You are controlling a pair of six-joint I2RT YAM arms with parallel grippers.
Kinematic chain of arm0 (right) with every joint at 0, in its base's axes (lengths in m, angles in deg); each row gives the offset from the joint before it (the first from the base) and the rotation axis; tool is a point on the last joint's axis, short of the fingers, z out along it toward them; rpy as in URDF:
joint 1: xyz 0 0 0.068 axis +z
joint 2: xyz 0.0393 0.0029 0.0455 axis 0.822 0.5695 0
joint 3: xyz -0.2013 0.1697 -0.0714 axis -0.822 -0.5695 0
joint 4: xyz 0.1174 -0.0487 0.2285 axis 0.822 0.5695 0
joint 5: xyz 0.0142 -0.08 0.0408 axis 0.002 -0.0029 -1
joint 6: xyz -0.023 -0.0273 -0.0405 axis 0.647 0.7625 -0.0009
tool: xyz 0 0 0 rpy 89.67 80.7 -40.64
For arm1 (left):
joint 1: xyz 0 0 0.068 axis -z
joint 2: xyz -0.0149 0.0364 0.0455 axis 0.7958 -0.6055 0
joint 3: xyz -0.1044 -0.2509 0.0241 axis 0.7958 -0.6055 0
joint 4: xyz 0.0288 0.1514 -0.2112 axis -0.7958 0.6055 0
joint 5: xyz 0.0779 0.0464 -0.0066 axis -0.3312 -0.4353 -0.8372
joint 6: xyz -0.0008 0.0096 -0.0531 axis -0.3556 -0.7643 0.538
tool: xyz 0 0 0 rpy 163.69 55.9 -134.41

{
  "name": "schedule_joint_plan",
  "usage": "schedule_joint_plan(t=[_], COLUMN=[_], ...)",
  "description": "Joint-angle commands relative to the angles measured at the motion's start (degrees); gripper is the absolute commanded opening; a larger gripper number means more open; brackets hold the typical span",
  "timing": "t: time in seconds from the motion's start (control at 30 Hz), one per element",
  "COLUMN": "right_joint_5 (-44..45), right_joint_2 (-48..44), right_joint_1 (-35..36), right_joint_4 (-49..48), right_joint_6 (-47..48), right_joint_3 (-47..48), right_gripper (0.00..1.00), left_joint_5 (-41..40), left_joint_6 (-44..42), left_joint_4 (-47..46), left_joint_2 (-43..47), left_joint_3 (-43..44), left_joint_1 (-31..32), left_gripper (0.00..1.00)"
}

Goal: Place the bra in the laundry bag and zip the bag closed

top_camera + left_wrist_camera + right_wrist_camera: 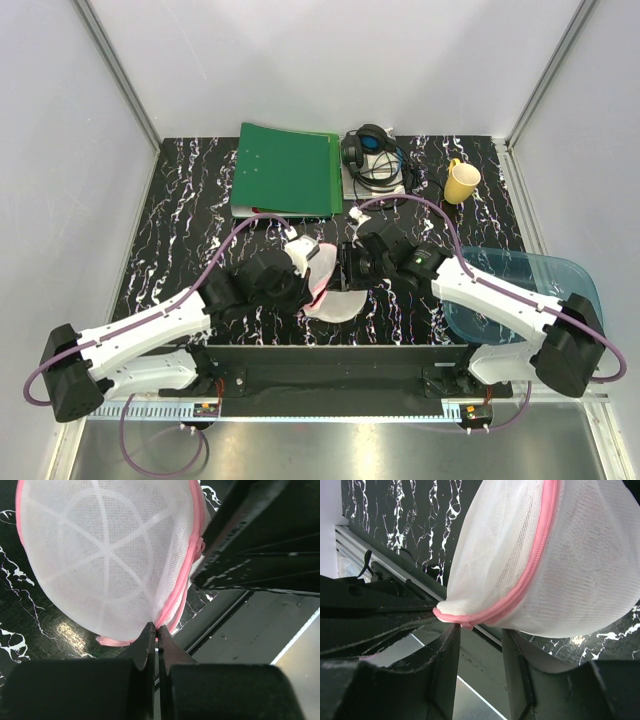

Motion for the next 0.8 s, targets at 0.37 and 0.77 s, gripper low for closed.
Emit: schedule_joint_plan(t=[0.37,0.77], right_joint_5=[0.0,7.81], right_joint_2=[0.17,-3.26], right_joint_1=[0.6,0.6], right_joint_4=[-9.61,-5.92], right_joint_6=[1.39,0.68], right_joint_3=[-0.9,-2.66], right_gripper=[0.23,0.0], left_joint_5=[2.83,2.3], left_joint_6=[-0.84,-1.45], left_joint_4=[-1.82,0.28], left_joint_2=[1.92,3.68], left_joint_3=[1.8,-0.22], left_joint_1=[0.04,0.04], left_gripper=[0.0,0.0])
